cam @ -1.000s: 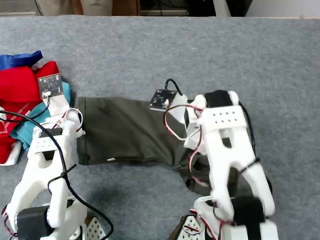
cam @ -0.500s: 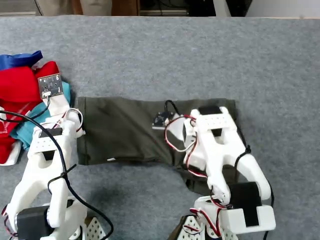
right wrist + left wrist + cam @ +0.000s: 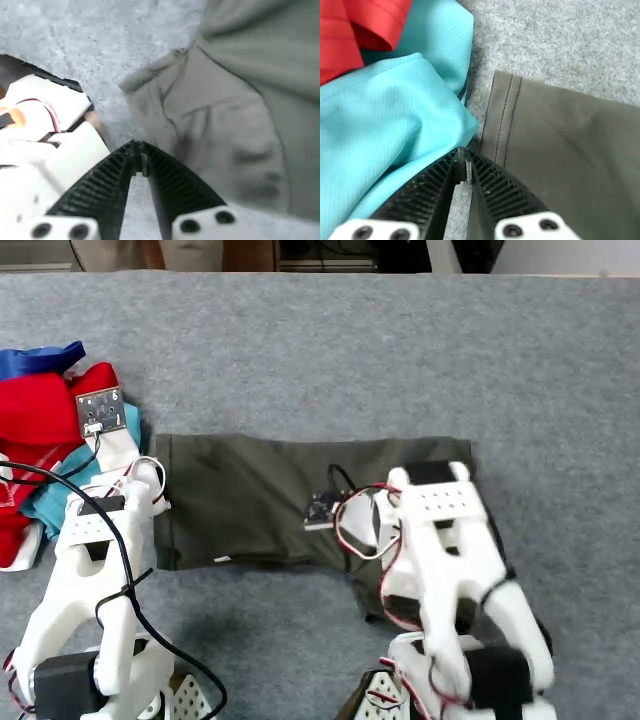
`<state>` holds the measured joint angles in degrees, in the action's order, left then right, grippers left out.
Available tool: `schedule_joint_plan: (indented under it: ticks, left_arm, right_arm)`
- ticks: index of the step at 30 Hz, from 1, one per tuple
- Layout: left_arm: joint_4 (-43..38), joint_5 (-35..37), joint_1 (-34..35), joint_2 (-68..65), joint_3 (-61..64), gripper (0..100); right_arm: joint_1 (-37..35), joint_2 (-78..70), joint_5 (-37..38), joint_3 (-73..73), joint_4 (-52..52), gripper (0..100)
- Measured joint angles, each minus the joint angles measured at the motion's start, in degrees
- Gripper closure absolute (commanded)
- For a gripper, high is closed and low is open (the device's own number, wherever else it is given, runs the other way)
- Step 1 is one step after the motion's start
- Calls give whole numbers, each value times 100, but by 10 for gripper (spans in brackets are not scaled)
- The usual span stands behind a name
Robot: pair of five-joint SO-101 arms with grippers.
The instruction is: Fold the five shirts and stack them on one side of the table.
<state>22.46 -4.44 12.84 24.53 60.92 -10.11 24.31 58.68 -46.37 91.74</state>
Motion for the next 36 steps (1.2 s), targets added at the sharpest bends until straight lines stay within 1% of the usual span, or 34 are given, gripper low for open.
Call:
schedule_joint_plan:
  ticks: [2, 4, 8, 12, 17, 19, 23, 25, 27, 29, 32, 36]
  left_arm:
    - [0, 0, 0, 0, 0, 981]
    - [0, 0, 0, 0, 0, 981]
    - [0, 0, 0, 9, 0, 981]
    - [123, 0, 9, 26, -114, 981]
    - [1037, 343, 9, 26, -1152, 981]
    - [1187, 466, -18, 26, -1574, 981]
    - [1257, 545, -440, -158, -1996, 981]
    - [1266, 545, -703, -440, -2075, 981]
    - [1134, 545, -818, -897, -2119, 981]
    - [967, 545, -782, -1424, -2154, 981]
    - [941, 545, -668, -2330, -2470, 981]
    - [1284, 545, -404, -3288, -3209, 981]
  right_arm:
    - [0, 360, 0, 352, 53, 994]
    - [53, 475, -220, 738, -9, 993]
    - [352, 185, -818, 1407, -782, 993]
    - [492, -800, -1345, 1890, -1565, 993]
    - [712, -2242, -1969, 2514, -2435, 993]
    - [879, -2752, -2198, 2831, -2690, 993]
    - [1222, -3684, -2462, 3552, -2813, 993]
    - [1424, -4105, -2514, 3921, -2840, 993]
    - [1626, -4536, -2541, 4255, -2840, 993]
    - [1758, -4949, -2541, 4571, -2848, 993]
    - [1881, -5582, -2541, 5055, -2848, 993]
    - [1978, -6101, -2541, 5837, -2655, 993]
